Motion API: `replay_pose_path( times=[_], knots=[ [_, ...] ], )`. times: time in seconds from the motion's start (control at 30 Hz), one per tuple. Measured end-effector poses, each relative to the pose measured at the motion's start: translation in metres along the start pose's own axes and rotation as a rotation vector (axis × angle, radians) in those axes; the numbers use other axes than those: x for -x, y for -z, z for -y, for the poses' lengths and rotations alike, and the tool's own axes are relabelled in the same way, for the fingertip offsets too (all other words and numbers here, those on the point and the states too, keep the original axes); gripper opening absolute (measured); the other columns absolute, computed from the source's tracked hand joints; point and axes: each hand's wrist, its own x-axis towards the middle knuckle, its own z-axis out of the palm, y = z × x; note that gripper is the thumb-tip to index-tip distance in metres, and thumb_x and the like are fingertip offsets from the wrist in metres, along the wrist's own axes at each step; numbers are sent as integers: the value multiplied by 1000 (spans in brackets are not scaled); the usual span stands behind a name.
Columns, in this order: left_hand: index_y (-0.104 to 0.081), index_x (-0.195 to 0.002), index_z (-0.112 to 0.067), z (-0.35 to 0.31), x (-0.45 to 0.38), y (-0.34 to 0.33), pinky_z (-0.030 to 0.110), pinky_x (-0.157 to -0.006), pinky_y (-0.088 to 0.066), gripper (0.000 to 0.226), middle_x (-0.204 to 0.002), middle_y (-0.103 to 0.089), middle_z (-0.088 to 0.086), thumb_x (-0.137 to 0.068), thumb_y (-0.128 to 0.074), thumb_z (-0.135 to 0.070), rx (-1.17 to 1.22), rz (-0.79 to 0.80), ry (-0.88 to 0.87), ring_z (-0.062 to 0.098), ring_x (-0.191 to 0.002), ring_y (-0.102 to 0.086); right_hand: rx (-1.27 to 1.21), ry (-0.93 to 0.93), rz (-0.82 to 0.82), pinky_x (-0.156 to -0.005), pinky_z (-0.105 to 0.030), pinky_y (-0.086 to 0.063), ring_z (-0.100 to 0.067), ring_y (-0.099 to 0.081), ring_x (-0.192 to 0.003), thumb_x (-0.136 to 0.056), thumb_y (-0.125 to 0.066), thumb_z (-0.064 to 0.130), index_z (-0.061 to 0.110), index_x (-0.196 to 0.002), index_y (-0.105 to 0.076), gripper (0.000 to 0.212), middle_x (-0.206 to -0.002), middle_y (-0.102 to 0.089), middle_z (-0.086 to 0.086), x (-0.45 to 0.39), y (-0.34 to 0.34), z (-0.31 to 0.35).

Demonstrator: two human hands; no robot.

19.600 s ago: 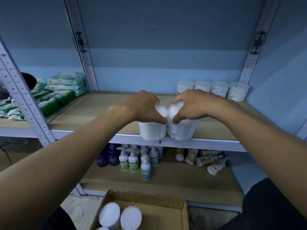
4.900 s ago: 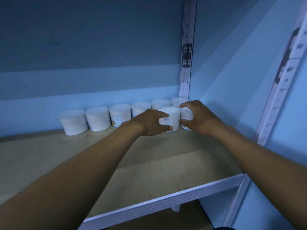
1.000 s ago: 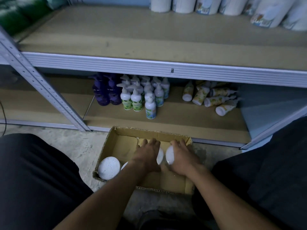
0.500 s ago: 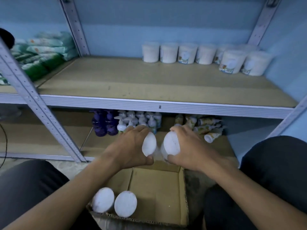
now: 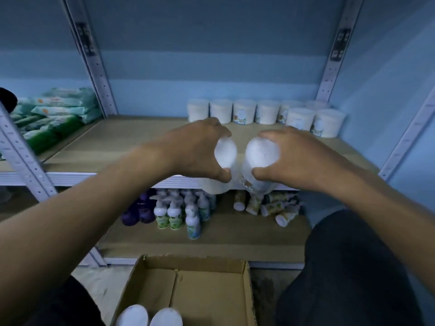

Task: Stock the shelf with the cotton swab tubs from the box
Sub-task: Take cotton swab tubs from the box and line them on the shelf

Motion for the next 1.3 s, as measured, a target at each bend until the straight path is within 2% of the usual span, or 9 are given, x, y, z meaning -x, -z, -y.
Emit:
replay_pose_path(
  times=[0.13,0.23,0.37,0.47,0.7,0.83,1.07,1.23,1.3],
  knots=[
    [-49,-138,-25,-4,-28,19,39,-98,-47,85,-135,-50,-4,-64,-74,-60,-17,-20,-9,19,-123,-49,22,-19,-31,-89,-36,-46,-21,-51,-120,-67,-74,57,34,-137,-55,76,-134,-57,-1,-22,18,-8],
    [-55,-130,-26,-9,-47,28,42,-92,-50,75,-126,-54,-4,-65,-74,-59,-34,-14,-11,20,-114,-53,41,-17,-43,-76,-31,-41,-14,-48,-104,-66,-71,58,34,-127,-60,67,-123,-62,3,-37,27,-14],
    [-59,-116,-27,-13,-68,30,42,-83,-53,66,-113,-58,-5,-62,-70,-62,-63,7,-21,20,-103,-55,40,-62,-51,-85,-33,-48,-15,-52,-116,-67,-70,57,38,-135,-57,71,-136,-58,6,-52,33,-22],
    [-59,-122,-26,-12,-83,26,42,-86,-54,71,-117,-60,-5,-62,-69,-62,-67,32,-11,21,-107,-56,23,-115,-21,-79,-31,-47,-14,-54,-110,-63,-69,60,39,-135,-57,76,-136,-57,4,-62,30,-30],
    [-55,-132,-26,-11,-111,6,40,-93,-51,76,-130,-58,-5,-67,-73,-60,-51,114,11,20,-117,-56,5,-170,33,-69,-33,-51,-18,-59,-90,-62,-70,59,36,-96,-72,41,-106,-67,3,-77,13,-43],
    [-50,-138,-25,-8,-124,-7,40,-97,-49,82,-137,-55,-3,-68,-73,-61,-32,162,21,20,-123,-53,26,-210,29,-85,-38,-55,-20,-61,-106,-70,-72,58,26,-100,-77,44,-111,-69,1,-83,3,-49],
    [-46,-142,-23,-7,-138,-25,40,-101,-47,85,-142,-52,-2,-70,-72,-61,-16,202,16,19,-128,-51,104,-209,61,-90,-39,-51,-21,-53,-116,-78,-69,68,25,-101,-76,50,-111,-65,-4,-83,-10,-58],
    [-42,-146,-27,1,-142,-33,42,-106,-43,90,-149,-46,-5,-70,-64,-71,-6,235,44,17,-134,-44,53,-238,149,-94,-37,-49,-19,-52,-120,-59,-75,74,39,-122,-65,72,-132,-57,2,-78,-4,-63],
    [-44,-145,-28,3,-139,-34,41,-105,-43,92,-147,-47,-7,-68,-68,-72,2,222,36,16,-133,-45,55,-211,137,-94,-37,-48,-19,-52,-121,-59,-83,63,41,-124,-61,72,-133,-56,2,-71,-6,-65]
  ],
)
